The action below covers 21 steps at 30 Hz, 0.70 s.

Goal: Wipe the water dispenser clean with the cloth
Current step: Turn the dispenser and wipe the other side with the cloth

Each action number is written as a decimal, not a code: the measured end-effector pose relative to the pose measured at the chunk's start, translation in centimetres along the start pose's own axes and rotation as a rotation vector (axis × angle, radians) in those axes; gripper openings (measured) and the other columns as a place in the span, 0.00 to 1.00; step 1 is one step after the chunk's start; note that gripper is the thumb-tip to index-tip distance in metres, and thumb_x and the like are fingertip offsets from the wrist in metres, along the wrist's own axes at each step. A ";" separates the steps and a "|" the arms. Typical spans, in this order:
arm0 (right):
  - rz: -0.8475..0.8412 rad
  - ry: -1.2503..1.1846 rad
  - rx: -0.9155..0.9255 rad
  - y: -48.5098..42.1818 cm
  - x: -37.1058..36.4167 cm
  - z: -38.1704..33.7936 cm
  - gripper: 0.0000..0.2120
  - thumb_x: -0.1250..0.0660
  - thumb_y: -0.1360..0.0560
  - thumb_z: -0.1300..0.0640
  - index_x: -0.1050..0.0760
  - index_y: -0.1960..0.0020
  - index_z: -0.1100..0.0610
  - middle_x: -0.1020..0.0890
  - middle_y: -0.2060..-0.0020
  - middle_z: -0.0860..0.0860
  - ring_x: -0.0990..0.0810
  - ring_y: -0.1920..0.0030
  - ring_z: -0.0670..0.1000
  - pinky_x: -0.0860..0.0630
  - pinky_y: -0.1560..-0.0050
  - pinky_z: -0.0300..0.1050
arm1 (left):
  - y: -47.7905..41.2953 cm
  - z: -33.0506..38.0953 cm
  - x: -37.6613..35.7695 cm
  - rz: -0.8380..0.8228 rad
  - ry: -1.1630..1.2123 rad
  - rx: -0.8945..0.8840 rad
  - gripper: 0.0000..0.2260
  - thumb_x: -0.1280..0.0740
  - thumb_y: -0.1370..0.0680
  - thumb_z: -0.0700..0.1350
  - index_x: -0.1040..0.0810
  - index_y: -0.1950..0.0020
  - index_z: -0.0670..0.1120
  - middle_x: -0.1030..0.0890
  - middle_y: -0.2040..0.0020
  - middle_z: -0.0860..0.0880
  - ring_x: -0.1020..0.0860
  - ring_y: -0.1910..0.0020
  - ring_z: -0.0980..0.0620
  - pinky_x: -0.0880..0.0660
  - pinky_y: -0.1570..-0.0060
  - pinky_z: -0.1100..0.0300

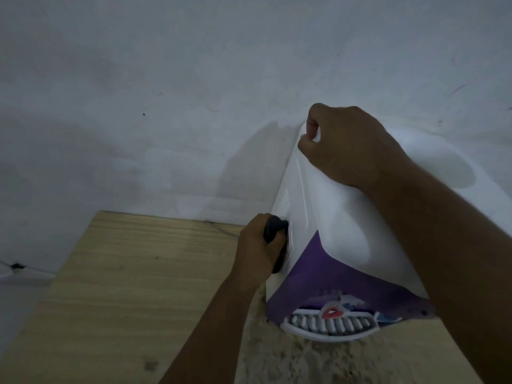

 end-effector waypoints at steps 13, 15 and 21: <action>-0.002 -0.007 -0.026 -0.1 -0.1 0.1 0.09 0.40 0.24 0.49 0.28 0.51 0.54 0.23 0.62 0.52 0.25 0.57 0.57 0.28 0.57 0.49 | 2.5 3.2 2.2 -0.253 0.083 0.002 0.04 0.33 0.23 0.37 0.22 0.56 0.43 0.20 0.60 0.43 0.22 0.62 0.48 0.26 0.61 0.57; -0.003 -0.006 -0.027 -0.1 -0.2 0.2 0.09 0.40 0.24 0.49 0.28 0.51 0.54 0.24 0.63 0.52 0.25 0.58 0.57 0.29 0.58 0.48 | 2.3 3.6 2.1 -0.239 0.090 0.005 0.05 0.33 0.23 0.37 0.21 0.56 0.45 0.20 0.61 0.45 0.22 0.63 0.52 0.26 0.62 0.60; -0.006 -0.002 -0.033 -0.1 -0.1 0.2 0.10 0.40 0.24 0.49 0.28 0.50 0.54 0.23 0.61 0.52 0.25 0.56 0.56 0.30 0.58 0.47 | 1.0 3.9 0.4 0.044 0.062 -0.020 0.05 0.34 0.22 0.36 0.21 0.51 0.44 0.20 0.57 0.51 0.22 0.59 0.57 0.28 0.58 0.67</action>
Point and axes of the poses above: each hand's wrist, its own y-axis away from the middle knuckle, its own x-axis out of the back of the hand, z = x × y, the point moved 3 cm from there along -y, towards the middle knuckle
